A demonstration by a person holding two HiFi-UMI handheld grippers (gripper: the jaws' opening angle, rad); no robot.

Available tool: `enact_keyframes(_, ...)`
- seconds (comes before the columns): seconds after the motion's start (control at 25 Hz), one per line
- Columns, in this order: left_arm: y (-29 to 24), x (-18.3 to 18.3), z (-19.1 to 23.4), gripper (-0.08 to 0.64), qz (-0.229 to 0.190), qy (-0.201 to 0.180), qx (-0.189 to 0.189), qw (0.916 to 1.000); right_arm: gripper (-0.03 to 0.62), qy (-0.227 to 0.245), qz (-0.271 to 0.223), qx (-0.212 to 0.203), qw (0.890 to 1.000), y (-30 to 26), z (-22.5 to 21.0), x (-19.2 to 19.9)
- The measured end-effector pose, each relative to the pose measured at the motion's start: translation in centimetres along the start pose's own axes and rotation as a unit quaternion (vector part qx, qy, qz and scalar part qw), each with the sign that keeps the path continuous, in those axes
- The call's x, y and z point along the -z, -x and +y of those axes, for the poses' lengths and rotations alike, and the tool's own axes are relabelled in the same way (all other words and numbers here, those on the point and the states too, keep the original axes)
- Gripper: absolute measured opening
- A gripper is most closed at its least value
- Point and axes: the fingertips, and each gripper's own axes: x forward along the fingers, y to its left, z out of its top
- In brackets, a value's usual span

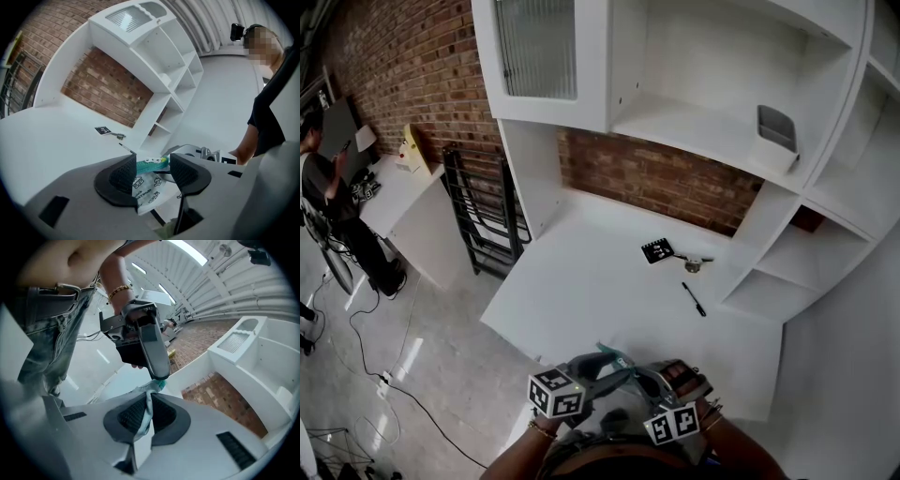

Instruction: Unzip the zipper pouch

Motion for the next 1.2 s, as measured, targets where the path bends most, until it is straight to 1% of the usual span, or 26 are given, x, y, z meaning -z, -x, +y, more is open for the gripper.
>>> enact_keyframes(0.12, 0.0, 0.3, -0.1, 0.208, 0.013, -0.015, -0.005, 0.9998, 0.009, 0.001, 0.003, -0.004, 1.0, -0.1, 0.3, 0.0)
enact_keyframes(0.2, 0.0, 0.4, -0.2, 0.19, 0.013, -0.024, -0.01, 0.9996, 0.009, 0.005, 0.006, -0.005, 1.0, -0.2, 0.4, 0.1)
enact_keyframes(0.32, -0.1, 0.1, -0.4, 0.169, 0.007, -0.027, -0.012, 0.9995, 0.009, 0.013, 0.01, -0.004, 1.0, -0.4, 0.3, 0.4)
enact_keyframes(0.4, -0.2, -0.1, -0.4, 0.169, 0.007, -0.029, -0.013, 0.9995, 0.009, 0.021, 0.012, -0.002, 1.0, -0.5, 0.0, 0.5)
enact_keyframes(0.6, -0.2, -0.6, 0.1, 0.169, 0.009, -0.012, -0.008, 0.9999, 0.009, 0.061, 0.013, -0.003, 0.998, -0.9, -0.2, 0.5)
enact_keyframes(0.72, -0.3, -1.0, 0.3, 0.169, 0.009, -0.011, -0.007, 0.9999, 0.009, 0.085, 0.014, -0.005, 0.996, -1.1, -0.1, 0.6)
enact_keyframes(0.84, -0.4, -1.1, 0.5, 0.167, 0.013, -0.01, -0.009, 0.9998, 0.009, 0.094, 0.016, -0.007, 0.995, -1.3, 0.0, 0.7)
enact_keyframes(1.04, -0.2, -1.3, 0.7, 0.144, 0.015, -0.002, -0.018, 0.9997, 0.009, 0.104, 0.022, -0.01, 0.994, -1.6, 0.3, 1.0)
enact_keyframes(1.12, -0.3, -1.4, 0.5, 0.135, 0.017, 0.007, -0.01, 0.9998, 0.009, 0.104, 0.024, -0.012, 0.994, -1.6, 0.4, 1.0)
enact_keyframes(1.2, -0.5, -1.3, 0.2, 0.121, 0.021, 0.021, 0.007, 0.9995, 0.009, 0.102, 0.025, -0.012, 0.994, -1.7, 0.4, 1.2)
